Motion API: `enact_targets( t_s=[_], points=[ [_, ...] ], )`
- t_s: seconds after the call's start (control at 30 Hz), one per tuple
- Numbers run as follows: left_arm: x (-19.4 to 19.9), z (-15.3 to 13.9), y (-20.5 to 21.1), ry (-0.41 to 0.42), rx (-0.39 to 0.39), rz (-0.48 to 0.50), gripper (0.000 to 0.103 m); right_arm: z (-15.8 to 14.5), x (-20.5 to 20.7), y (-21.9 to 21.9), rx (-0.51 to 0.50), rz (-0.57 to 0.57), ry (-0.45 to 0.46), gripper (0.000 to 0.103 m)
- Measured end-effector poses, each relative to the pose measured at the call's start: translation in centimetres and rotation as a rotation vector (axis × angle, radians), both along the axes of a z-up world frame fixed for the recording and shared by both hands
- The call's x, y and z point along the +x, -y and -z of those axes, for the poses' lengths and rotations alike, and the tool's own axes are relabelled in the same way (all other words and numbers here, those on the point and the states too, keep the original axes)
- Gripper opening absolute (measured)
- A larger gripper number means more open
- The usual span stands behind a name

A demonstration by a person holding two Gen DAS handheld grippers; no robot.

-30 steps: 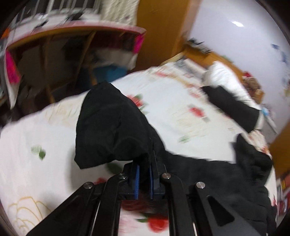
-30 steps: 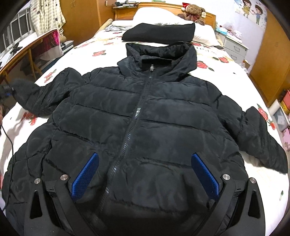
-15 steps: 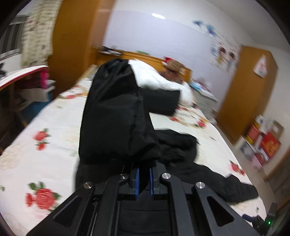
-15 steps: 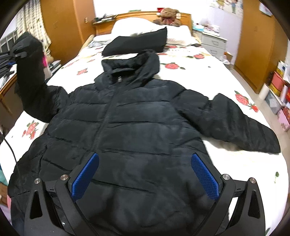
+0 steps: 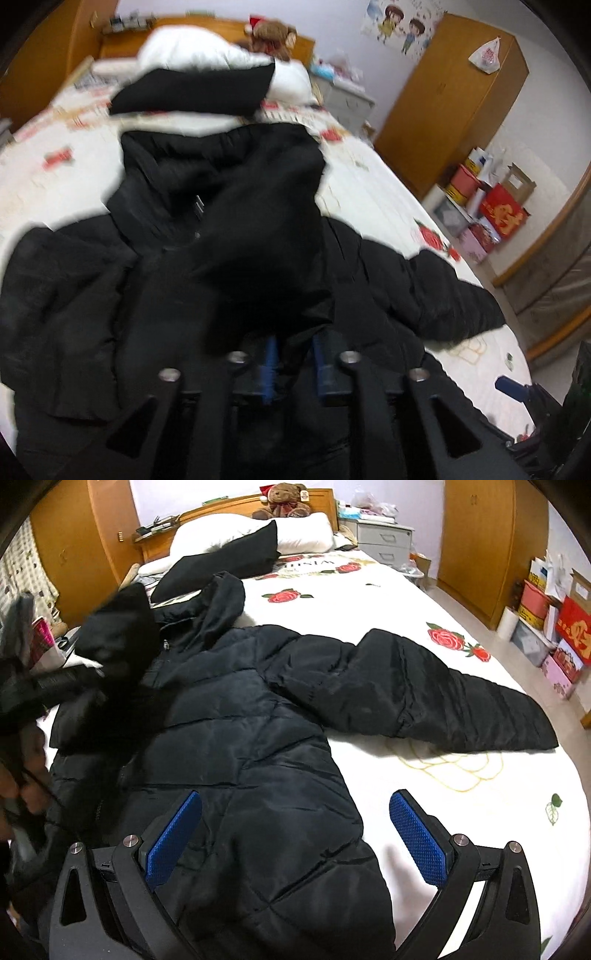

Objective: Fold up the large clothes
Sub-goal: 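Fold the held sleeve across the jacket body and release with the left gripper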

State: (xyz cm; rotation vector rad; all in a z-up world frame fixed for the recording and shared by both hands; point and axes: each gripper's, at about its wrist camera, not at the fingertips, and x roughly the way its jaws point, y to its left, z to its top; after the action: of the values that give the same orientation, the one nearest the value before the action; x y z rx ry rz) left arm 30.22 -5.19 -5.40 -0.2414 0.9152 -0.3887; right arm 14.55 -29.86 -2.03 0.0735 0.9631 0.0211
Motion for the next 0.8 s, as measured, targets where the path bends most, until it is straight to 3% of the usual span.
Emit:
enact_targets(
  t_s=[0.03,0.1,0.2,0.33,0.47,0.53,0.57,0.6,0.67,0.8],
  points=[
    [-0.1,0.9,0.0,-0.025,-0.023,0.001,0.052,0.1,0.2,0.0,-0.001,-0.001,-0.002,0.101],
    [-0.1,1.4,0.2,-0.042,-0.052,0.003,0.07,0.2,0.5,-0.2,-0.002,-0.006,-0.001,0.101],
    [-1.1,0.5,-1.0,-0.05,-0.086,0.001,0.071,0.0,0.9,-0.7,0.001,-0.014,0.006,0.101],
    [-3.0,-2.4,-3.7,0.021,-0.084,-0.017,0.071,-1.0,1.8,-2.0,0.03,-0.038,0.03,0.101],
    [-4.1,-5.2,-9.9,0.142,0.009,-0.152,0.071,-1.8,3.9,-4.6,0.066,-0.087,0.051,0.101],
    [-3.5,-4.9,-13.3,0.141,0.056,-0.239,0.07,-1.8,5.4,-6.1,0.081,-0.113,0.053,0.092],
    [-2.7,-4.4,-15.4,0.115,0.07,-0.289,0.069,-1.7,6.1,-6.7,0.083,-0.122,0.048,0.082],
    [-2.1,-4.0,-16.8,0.1,0.069,-0.316,0.068,-1.6,6.9,-7.3,0.085,-0.13,0.046,0.073],
    [-0.5,-2.2,-18.9,0.05,0.07,-0.356,0.061,-1.0,8.9,-8.7,0.075,-0.142,0.041,0.064],
    [1.6,2.4,-18.6,-0.032,0.119,-0.315,0.056,1.5,12.3,-10.2,0.067,-0.151,-0.004,0.063]
  ],
)
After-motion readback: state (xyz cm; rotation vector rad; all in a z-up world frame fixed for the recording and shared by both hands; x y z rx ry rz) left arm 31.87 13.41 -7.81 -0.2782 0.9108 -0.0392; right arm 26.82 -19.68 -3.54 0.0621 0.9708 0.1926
